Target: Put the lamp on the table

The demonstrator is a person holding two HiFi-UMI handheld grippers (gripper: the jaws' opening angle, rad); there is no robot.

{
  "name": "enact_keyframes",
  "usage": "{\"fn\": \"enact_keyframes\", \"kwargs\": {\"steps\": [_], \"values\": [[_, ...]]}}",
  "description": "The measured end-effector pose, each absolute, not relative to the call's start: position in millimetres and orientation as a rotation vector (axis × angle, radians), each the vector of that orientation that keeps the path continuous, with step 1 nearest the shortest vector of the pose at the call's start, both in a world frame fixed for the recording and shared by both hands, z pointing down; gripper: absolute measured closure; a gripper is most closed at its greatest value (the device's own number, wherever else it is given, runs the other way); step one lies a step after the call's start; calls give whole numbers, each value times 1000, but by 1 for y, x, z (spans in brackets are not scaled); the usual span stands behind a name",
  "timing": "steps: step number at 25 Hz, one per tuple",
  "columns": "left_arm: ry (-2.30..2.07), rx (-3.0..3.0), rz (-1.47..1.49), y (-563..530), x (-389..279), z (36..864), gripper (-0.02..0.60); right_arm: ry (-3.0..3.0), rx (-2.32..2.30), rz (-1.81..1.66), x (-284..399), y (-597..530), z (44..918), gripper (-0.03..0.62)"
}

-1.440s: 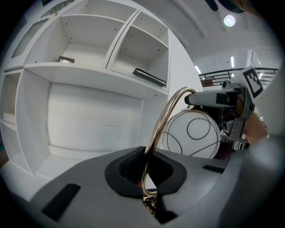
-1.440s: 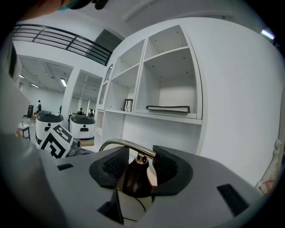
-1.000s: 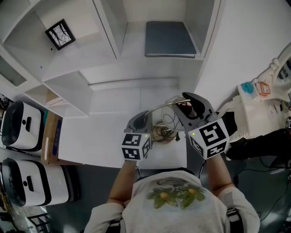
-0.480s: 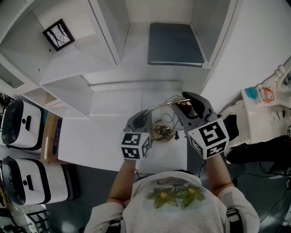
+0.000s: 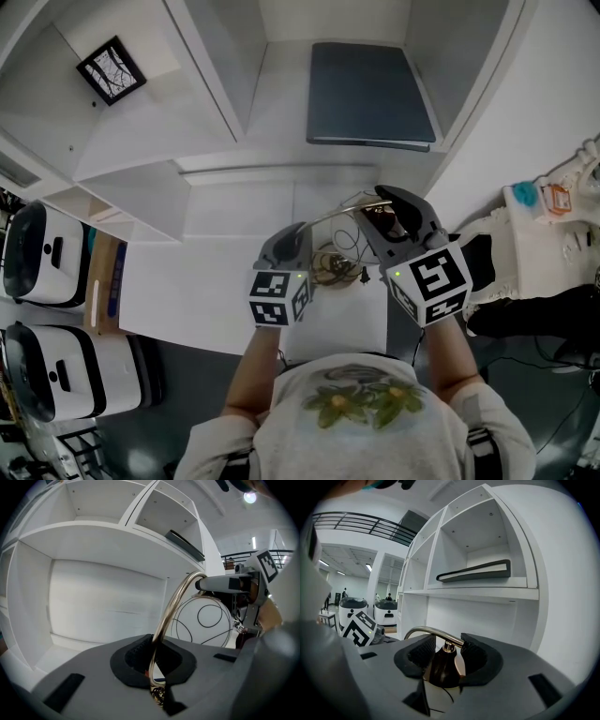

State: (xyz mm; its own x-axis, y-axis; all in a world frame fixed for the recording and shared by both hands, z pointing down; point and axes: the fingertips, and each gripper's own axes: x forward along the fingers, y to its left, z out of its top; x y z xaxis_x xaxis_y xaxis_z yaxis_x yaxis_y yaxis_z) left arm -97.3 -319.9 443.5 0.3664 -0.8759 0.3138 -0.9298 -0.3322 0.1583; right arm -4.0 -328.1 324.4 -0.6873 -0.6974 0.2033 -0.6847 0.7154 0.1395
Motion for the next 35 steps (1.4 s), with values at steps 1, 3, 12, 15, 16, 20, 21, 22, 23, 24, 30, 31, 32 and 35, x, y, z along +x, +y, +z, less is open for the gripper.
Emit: {"fn": "enact_keyframes", "kwargs": {"steps": [1,3,12,15,16,20,21,22,23,24,30,31,32,35], "values": [[-1592,2321,248,-322,-98,445,554,-2680,1097,-74,-4,-330,326,410],[-1590,2315,251,-326,-99,448,554,-2677,1093,-68,-5,-335,329,410],[-1582,2300,260,-341,-102,462,554,-2669,1082,-43,-10,-353,343,410],[-1578,2296,262,-345,-104,467,554,-2663,1078,-37,-11,-357,347,410],[-1578,2294,262,-346,-104,468,554,-2662,1078,-37,-12,-358,348,410],[-1581,2289,262,-349,-107,472,554,-2660,1081,-34,-14,-362,352,410],[-1583,2288,262,-350,-108,473,554,-2660,1080,-32,-15,-362,353,410],[-1585,2287,262,-350,-108,474,554,-2659,1078,-30,-15,-363,354,410],[-1587,2285,261,-351,-109,475,554,-2658,1076,-29,-16,-364,355,410],[-1589,2283,261,-352,-110,476,554,-2658,1074,-29,-17,-365,356,410],[-1595,2271,260,-354,-114,481,554,-2654,1064,-29,-21,-367,361,410],[-1595,2270,260,-354,-114,481,554,-2654,1063,-28,-21,-368,361,410],[-1594,2269,260,-355,-114,482,554,-2654,1062,-27,-22,-369,362,410],[-1593,2265,263,-356,-115,485,554,-2653,1059,-25,-23,-370,364,410]]}}
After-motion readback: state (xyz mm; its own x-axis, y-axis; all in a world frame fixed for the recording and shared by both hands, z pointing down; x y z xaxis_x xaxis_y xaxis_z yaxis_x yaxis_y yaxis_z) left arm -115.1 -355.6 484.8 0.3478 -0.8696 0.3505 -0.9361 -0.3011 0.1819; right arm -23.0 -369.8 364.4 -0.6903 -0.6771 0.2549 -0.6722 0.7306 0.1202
